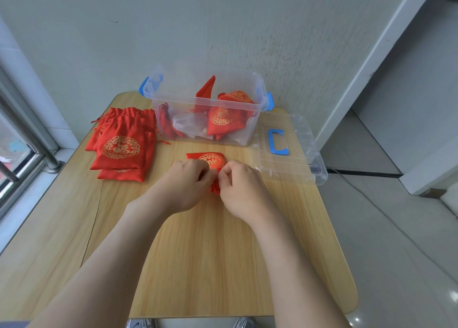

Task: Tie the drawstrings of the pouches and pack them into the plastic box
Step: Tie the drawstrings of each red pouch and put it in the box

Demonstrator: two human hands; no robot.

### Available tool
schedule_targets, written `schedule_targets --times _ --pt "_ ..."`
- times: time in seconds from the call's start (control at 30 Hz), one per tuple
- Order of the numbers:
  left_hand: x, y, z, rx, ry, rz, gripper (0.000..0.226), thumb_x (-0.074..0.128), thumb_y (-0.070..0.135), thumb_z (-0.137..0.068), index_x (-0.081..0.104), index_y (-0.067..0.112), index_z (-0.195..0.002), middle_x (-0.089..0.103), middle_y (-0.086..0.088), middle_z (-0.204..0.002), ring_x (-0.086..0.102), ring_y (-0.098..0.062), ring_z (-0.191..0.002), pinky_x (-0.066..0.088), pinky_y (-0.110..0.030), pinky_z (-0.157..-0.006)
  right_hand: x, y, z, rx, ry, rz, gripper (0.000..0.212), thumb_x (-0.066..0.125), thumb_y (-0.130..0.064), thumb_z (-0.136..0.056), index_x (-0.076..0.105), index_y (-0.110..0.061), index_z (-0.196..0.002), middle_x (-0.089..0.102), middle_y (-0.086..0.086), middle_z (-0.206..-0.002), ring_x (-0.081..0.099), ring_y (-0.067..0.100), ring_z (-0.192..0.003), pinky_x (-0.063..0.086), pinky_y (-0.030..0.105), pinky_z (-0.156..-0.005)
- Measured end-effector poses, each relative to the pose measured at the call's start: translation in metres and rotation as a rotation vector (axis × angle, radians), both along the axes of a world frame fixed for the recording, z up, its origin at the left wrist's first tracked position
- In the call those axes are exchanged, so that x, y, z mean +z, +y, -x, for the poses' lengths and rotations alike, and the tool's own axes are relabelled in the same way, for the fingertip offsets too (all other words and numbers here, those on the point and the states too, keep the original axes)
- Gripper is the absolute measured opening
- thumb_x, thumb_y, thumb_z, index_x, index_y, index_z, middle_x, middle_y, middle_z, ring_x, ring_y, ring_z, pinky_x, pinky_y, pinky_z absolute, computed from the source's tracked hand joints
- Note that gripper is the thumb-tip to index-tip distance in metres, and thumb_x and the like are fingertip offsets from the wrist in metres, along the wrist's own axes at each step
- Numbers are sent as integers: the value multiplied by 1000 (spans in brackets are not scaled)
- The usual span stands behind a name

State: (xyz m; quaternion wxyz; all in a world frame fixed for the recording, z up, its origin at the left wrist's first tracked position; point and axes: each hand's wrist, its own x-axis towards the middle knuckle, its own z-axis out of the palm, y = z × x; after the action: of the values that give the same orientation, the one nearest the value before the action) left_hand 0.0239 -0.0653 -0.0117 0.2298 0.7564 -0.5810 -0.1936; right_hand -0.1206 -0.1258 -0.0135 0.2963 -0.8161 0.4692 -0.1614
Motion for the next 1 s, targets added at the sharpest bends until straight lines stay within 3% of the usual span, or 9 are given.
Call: schedule_targets --times 0.2,0.3,0.43,0.57,0.67,0.73,0.87,1.0 --pt "-3 -1 -3 -4 -29 5 47 59 32 -105 43 15 -65 46 3 -62 41 -15 -60 29 -27 -54 5 1 4 -43 -49 -37 20 58 -16 -101 70 -17 -86 69 -3 -87 67 20 -82 57 33 -68" --pt "-2 0 -5 20 28 -21 47 61 38 -104 50 12 -66 49 0 -63 45 -20 -63 34 -31 -57 3 0 2 -40 -63 -51 17 59 -16 -99 71 -27 -96 66 -9 -90 65 18 -91 49 27 -68" --pt "3 2 -6 66 170 -13 50 62 48 -102 63 5 -77 66 -8 -71 62 -25 -70 50 -39 -66 3 -1 3 -13 -78 -78 24 57 -15 -99 75 -32 -101 65 -4 -96 63 16 -85 44 19 -59" --pt "7 3 -4 69 268 2 44 64 46 -101 70 9 -79 75 -5 -74 71 -23 -75 59 -45 -78 4 0 3 -4 -63 -93 27 56 -14 -97 78 -29 -98 71 -1 -96 69 19 -87 51 23 -61" --pt "8 1 -1 122 452 32 40 68 40 -100 72 7 -79 76 -13 -79 71 -26 -71 61 -41 -75 5 -1 4 4 -57 -97 30 54 -12 -96 80 -28 -94 71 -4 -80 67 14 -73 43 16 -49" --pt "9 -1 2 173 621 27 36 71 37 -100 75 7 -81 76 -17 -82 68 -19 -68 60 -31 -67 7 0 4 0 -65 -101 30 54 -11 -96 78 -28 -91 70 -6 -77 67 12 -71 42 15 -48" --pt "8 -5 4 320 904 11 37 74 35 -98 76 -2 -102 74 -8 -84 65 -16 -69 56 -28 -61 4 0 2 -25 -111 -137 25 58 -14 -99 79 -28 -96 76 -5 -83 72 15 -81 56 25 -62" --pt "8 -7 5 372 1022 -38 38 66 35 -104 71 -2 -113 75 -4 -82 62 -14 -60 55 -30 -56 1 0 3 -74 -132 -176 16 63 -22 -101 78 -29 -99 73 0 -98 69 17 -86 49 22 -59"
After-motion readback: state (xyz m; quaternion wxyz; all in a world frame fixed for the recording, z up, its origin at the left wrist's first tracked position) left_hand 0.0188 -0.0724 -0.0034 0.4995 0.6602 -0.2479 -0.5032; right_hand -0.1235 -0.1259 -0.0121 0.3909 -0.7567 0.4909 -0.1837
